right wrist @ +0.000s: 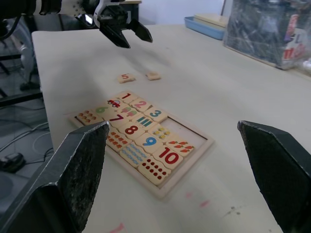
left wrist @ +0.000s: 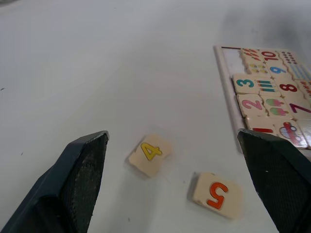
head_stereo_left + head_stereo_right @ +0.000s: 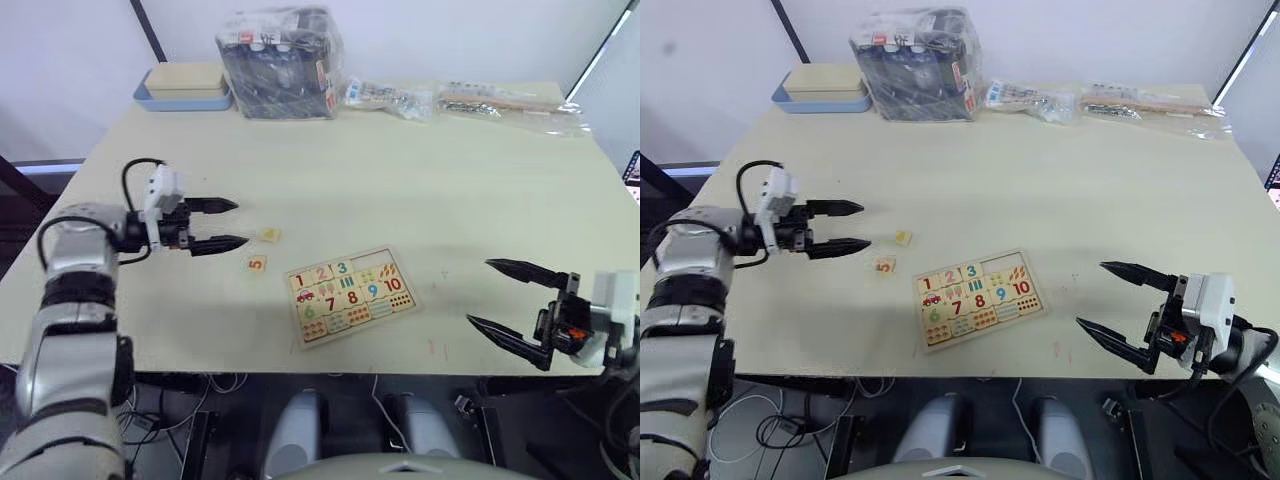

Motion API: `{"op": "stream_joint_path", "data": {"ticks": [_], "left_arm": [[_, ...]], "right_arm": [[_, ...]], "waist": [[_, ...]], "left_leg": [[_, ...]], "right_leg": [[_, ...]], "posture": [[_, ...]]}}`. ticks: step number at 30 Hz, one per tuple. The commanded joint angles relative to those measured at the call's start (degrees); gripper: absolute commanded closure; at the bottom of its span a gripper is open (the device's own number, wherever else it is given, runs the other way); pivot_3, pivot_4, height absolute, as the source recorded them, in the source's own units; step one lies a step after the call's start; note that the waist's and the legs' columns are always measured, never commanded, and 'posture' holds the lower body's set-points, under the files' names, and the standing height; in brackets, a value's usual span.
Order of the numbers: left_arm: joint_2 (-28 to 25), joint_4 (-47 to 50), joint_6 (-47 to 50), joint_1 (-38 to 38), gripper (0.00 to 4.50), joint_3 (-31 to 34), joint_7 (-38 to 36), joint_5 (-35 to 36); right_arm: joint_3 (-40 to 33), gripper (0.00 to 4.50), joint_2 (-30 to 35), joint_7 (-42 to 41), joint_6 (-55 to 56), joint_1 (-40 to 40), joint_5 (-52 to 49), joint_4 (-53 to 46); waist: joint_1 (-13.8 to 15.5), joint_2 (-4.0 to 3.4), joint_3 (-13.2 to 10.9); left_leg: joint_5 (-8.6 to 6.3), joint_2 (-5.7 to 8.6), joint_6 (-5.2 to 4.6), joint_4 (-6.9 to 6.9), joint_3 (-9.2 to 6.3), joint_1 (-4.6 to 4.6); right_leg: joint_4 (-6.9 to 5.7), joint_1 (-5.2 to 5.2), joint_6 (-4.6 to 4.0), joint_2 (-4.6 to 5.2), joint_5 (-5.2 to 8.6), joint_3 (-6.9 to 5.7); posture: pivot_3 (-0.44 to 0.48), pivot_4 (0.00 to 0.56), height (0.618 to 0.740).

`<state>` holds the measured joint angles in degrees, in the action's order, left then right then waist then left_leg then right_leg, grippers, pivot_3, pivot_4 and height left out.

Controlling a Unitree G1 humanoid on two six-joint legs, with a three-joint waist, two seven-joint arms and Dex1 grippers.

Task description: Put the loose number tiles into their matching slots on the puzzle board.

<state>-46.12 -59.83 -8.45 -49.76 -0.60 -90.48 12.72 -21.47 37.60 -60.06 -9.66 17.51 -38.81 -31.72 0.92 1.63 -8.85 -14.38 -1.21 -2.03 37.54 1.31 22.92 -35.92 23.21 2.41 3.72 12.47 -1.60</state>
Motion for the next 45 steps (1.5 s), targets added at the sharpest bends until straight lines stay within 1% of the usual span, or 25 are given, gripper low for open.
{"op": "stream_joint_path", "data": {"ticks": [1,6,13,16,22,27,33,37,38,41,42,45], "left_arm": [[0.72,-6.13,-5.32,-4.08,0.00,-1.47,-1.58,-4.54],[2.62,-11.31,-9.28,-7.36,0.00,-3.41,0.78,-10.17],[3.04,-14.31,-10.31,-9.11,0.00,-3.72,5.81,-15.07],[4.08,-14.74,-9.84,-9.72,0.00,-2.84,9.70,-15.77],[5.10,-14.98,-10.38,-9.71,0.00,-3.49,11.81,-17.75],[5.71,-15.07,-10.09,-9.87,0.00,-3.06,12.17,-18.21],[6.13,-14.81,-7.50,-9.91,0.00,-1.09,11.24,-16.56],[7.15,-12.65,-3.95,-9.71,0.00,2.53,12.73,-13.17],[7.35,-11.91,-2.96,-9.67,0.00,3.27,12.97,-12.38],[7.65,-6.40,1.15,-8.11,0.00,4.70,17.43,-10.88],[7.69,-1.38,4.00,-6.11,0.00,5.30,20.67,-10.43],[8.18,22.62,22.59,3.31,0.00,7.46,28.80,-7.96]], "right_arm": [[-1.89,0.07,0.89,0.35,-0.85,0.50,-2.69,-2.32],[-3.40,0.07,0.40,-0.33,1.10,2.22,-3.09,-2.76],[-3.73,0.07,-0.15,0.61,1.81,3.41,-2.53,-3.20],[-3.60,0.07,-0.44,1.27,2.22,3.76,-2.27,-3.41],[-2.98,0.07,-0.74,2.18,2.25,4.37,-2.05,-4.35],[-2.86,0.07,-0.68,2.49,2.27,5.20,-1.74,-4.81],[-2.64,0.07,-0.88,2.73,2.43,6.23,-1.10,-5.30],[-2.40,0.07,-1.07,2.96,2.47,6.69,-0.90,-5.76],[-2.46,0.07,-1.09,2.94,2.51,6.89,-0.93,-5.88],[-2.53,0.07,-1.10,3.08,2.47,7.21,-1.01,-6.17],[-2.44,0.07,-1.10,3.09,2.47,7.21,-0.98,-6.17],[-1.67,0.07,-0.87,2.91,2.27,6.51,-0.82,-5.68]], "waist": [[-0.27,0.00,0.00],[-0.11,0.01,-0.01],[-0.07,0.02,-0.01],[-0.03,0.02,-0.01],[-0.09,0.02,-0.01],[-0.07,0.02,-0.01],[-0.10,0.03,-0.01],[-0.06,0.03,-0.01],[-0.05,0.03,-0.01],[-0.10,0.03,-0.01],[-0.11,0.03,-0.01],[-0.41,0.02,-0.01]], "left_leg": [[0.00,-0.01,0.00,0.00,0.00,-0.01],[0.00,-0.04,0.00,0.00,-0.04,-0.02],[0.00,-0.05,0.00,0.01,-0.05,-0.01],[0.00,-0.04,0.00,0.02,-0.05,-0.01],[0.00,-0.04,0.00,0.02,-0.06,-0.01],[0.00,-0.04,0.00,0.02,-0.05,-0.01],[0.00,-0.04,0.00,0.05,-0.05,-0.01],[0.00,-0.04,0.00,0.06,-0.07,-0.01],[0.00,-0.04,0.00,0.07,-0.07,0.00],[0.00,-0.04,0.00,0.15,-0.11,0.03],[0.00,-0.04,0.00,0.21,-0.12,0.02],[0.00,-0.16,0.00,0.23,-0.31,-0.07]], "right_leg": [[-0.01,0.00,0.00,0.00,0.00,0.01],[-0.04,0.01,0.00,-0.05,0.00,-0.02],[-0.05,0.00,0.00,-0.04,0.00,-0.02],[-0.06,0.00,0.01,-0.03,0.00,-0.02],[-0.08,0.00,0.02,-0.04,-0.01,-0.02],[-0.08,0.00,0.02,-0.03,-0.01,-0.02],[-0.10,0.00,0.02,-0.03,-0.02,-0.02],[-0.12,0.00,0.02,-0.03,-0.02,-0.02],[-0.12,0.00,0.02,-0.03,-0.02,-0.03],[-0.16,0.00,0.02,-0.03,-0.02,-0.05],[-0.23,0.00,0.02,-0.03,-0.02,-0.03],[-0.40,0.00,0.02,0.01,-0.01,0.11]], "posture": [[0.000,0.150,0.740],[0.000,0.150,0.740],[0.000,0.150,0.740],[0.000,0.150,0.740],[0.000,0.150,0.740],[0.000,0.150,0.740],[0.000,0.150,0.740],[0.000,0.150,0.740],[0.000,0.150,0.740],[0.000,0.150,0.740],[0.000,0.150,0.740],[0.000,0.150,0.740]]}}
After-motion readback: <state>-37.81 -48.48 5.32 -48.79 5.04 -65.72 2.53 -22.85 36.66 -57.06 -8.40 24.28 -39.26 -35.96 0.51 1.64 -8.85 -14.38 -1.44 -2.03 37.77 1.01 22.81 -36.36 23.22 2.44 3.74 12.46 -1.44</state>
